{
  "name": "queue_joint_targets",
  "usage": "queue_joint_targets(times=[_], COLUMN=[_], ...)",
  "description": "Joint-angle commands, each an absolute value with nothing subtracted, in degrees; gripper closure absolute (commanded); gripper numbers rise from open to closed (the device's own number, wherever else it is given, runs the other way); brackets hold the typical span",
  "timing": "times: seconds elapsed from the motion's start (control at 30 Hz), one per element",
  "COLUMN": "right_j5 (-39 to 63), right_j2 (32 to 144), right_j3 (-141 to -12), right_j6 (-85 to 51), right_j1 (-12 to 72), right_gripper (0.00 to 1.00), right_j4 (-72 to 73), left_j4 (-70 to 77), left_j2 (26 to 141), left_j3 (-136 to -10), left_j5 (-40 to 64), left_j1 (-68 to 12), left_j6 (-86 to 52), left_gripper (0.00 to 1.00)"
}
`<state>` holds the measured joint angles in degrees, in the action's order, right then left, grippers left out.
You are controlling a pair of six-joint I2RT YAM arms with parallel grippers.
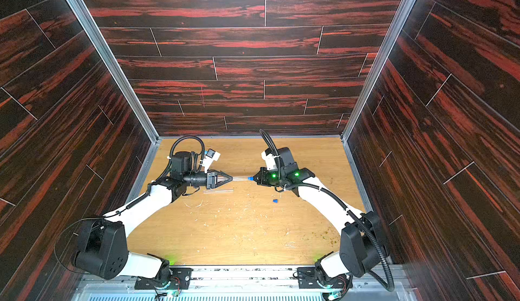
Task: Insert stoppers into test tubes
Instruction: Insert the stopper into the test tube.
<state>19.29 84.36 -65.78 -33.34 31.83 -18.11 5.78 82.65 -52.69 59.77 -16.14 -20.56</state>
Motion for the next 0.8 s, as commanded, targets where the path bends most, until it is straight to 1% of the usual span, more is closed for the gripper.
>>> queue_joint_targets(times=[0.0, 0.77], right_j5=[22.2, 27.0], right_j2=[85.1, 87.0], right_j3=[-68.2, -70.0], right_j6=[-32.5, -32.9], right_j1=[33.7, 36.1], right_gripper=[1.0, 1.0], right_j4=[-17.2, -12.1], left_j4=[6.9, 9.1], left_j2=[81.8, 81.8], left_j3=[-54.1, -53.7], left_j5=[59.9, 61.0], left_j1=[-16.4, -16.8], left_j6=[-20.3, -22.1], left_gripper=[1.0, 1.0])
